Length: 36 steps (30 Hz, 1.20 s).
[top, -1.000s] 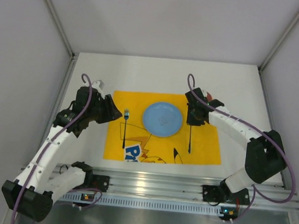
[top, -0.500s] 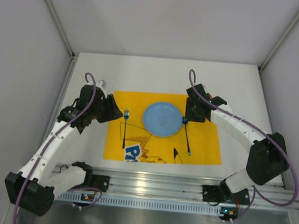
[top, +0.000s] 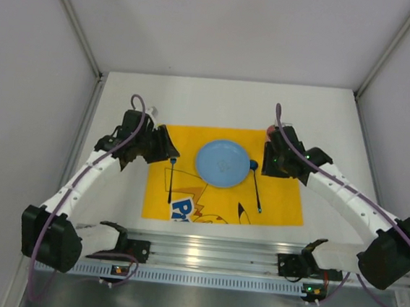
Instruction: Set the dinner table for one person
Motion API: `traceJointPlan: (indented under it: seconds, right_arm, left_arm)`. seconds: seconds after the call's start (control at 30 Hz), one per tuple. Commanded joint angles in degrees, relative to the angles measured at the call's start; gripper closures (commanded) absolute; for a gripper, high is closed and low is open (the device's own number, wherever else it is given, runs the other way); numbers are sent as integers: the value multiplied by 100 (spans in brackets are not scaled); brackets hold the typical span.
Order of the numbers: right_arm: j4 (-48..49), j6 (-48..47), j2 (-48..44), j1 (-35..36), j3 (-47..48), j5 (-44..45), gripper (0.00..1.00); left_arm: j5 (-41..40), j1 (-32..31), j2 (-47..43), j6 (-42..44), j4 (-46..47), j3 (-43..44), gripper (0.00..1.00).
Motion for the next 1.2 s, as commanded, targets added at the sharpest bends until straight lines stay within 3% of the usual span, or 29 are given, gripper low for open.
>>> traceJointPlan:
  seconds: [0.0,0.3,0.8,0.93,0.97,1.07,1.17]
  right_arm:
    - [-153,98,-482,133,-63,-43,60]
    - [-698,212,-1229,115,-327,291,59]
    - [-1313,459,-1740,124,-477,589,59]
    - [-1314,344,-1591,115,-371,590,58]
    - [-1313,318,-1512,115,-345,590,58]
    - [-1296,239,-1363,115,-240,572,59]
    - [-1278,160,-1266,107,-125,563,59]
  left_arm:
    - [419,-64,469,-135,816,-99,47]
    - [288,-679,2376,75,1380,559,48]
    - [332,-961,3643,58,1995,752,51]
    - [288,-987,3766,67,2022,814,62]
    - [279,-987,3775,58,2022,814,73]
    - [235,-987,3766,84,2022,823,93]
    - [174,-987,3679,163,1856,867,100]
